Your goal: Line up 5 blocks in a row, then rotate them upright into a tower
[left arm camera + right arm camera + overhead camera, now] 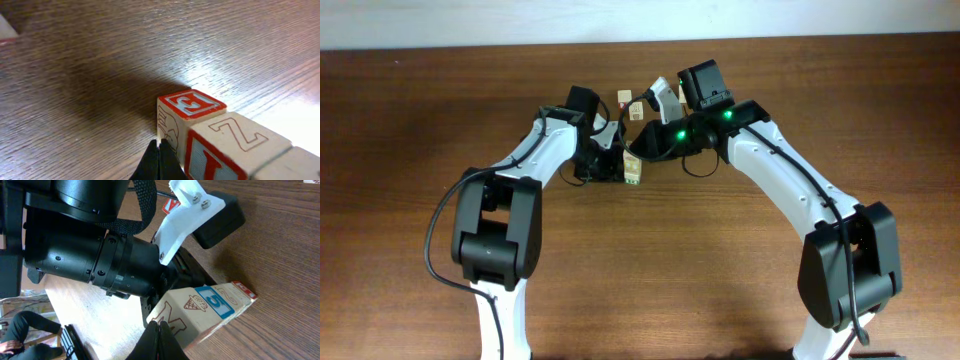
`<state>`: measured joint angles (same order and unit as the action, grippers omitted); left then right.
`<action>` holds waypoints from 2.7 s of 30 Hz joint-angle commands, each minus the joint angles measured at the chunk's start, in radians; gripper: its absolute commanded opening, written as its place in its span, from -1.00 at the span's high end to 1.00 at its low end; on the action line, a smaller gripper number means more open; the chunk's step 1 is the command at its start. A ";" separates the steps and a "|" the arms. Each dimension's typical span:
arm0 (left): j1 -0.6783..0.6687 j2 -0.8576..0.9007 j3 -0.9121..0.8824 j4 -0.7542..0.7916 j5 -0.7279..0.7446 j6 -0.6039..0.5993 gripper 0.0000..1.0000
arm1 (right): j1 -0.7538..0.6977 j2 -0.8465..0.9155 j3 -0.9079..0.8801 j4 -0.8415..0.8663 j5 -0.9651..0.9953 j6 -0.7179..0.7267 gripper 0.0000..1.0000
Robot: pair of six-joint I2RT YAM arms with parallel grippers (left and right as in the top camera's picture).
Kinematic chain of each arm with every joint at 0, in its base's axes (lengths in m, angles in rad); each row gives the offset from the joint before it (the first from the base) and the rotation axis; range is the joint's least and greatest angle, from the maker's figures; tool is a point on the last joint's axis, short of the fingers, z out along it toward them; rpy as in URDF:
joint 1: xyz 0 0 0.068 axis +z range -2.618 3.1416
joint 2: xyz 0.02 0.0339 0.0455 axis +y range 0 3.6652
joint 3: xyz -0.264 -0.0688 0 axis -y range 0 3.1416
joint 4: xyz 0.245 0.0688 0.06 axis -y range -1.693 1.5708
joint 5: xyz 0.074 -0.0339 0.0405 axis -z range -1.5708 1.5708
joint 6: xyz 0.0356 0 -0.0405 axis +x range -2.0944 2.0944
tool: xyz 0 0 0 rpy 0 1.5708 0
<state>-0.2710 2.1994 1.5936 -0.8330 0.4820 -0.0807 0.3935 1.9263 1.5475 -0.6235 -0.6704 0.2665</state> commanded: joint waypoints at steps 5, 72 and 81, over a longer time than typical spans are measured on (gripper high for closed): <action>-0.025 -0.006 0.009 0.003 0.072 -0.010 1.00 | 0.019 0.055 -0.038 -0.038 0.107 0.007 0.92; 0.053 -0.006 0.009 0.010 -0.060 -0.031 1.00 | 0.045 -0.003 0.140 -0.204 0.259 -0.072 0.92; 0.053 -0.006 0.009 0.010 -0.060 -0.031 1.00 | 0.069 -0.003 0.141 -0.199 0.257 -0.119 0.92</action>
<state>-0.2169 2.1994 1.5936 -0.8223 0.4259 -0.1024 0.4339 1.9270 1.6699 -0.8230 -0.4377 0.1886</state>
